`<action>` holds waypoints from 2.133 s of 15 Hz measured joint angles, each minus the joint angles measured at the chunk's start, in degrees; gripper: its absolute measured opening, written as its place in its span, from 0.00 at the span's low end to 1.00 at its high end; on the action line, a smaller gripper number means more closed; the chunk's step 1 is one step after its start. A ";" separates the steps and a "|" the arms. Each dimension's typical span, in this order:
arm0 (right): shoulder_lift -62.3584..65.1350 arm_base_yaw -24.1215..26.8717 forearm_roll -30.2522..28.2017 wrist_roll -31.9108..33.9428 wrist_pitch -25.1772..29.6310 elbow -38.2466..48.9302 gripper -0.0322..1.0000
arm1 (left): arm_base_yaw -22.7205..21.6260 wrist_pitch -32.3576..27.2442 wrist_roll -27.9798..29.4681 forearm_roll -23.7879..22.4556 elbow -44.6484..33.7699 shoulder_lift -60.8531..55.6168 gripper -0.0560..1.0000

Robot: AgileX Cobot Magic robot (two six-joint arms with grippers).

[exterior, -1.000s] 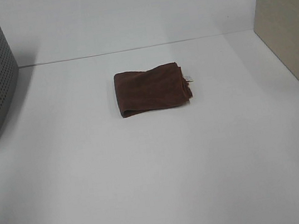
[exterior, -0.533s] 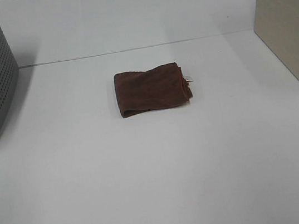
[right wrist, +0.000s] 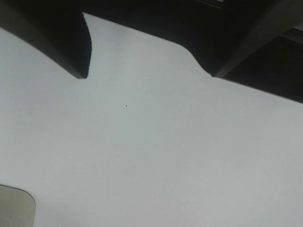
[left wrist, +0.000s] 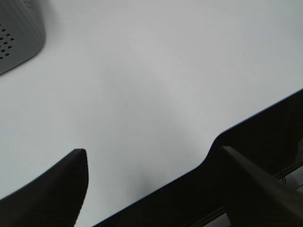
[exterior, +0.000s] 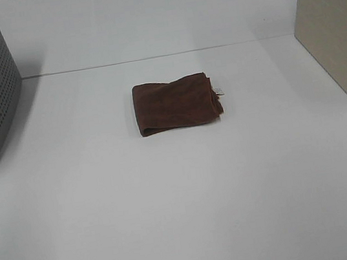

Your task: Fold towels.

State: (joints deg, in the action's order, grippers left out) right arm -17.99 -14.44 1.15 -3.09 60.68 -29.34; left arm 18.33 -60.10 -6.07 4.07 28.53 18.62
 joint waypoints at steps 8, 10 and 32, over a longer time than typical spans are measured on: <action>0.57 0.40 0.00 0.00 0.00 0.00 0.70 | -2.81 0.00 -0.11 0.29 0.00 0.00 0.71; 3.38 5.79 0.17 0.00 0.00 0.00 0.70 | -9.40 0.00 -0.11 0.29 0.00 -0.23 0.71; 18.28 14.50 0.17 0.00 0.11 0.00 0.70 | -20.40 0.00 -0.11 0.23 0.00 -18.91 0.71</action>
State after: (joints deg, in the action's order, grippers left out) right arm 0.29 0.06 1.32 -3.09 60.79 -29.34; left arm -2.06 -60.10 -6.19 4.30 28.53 -0.29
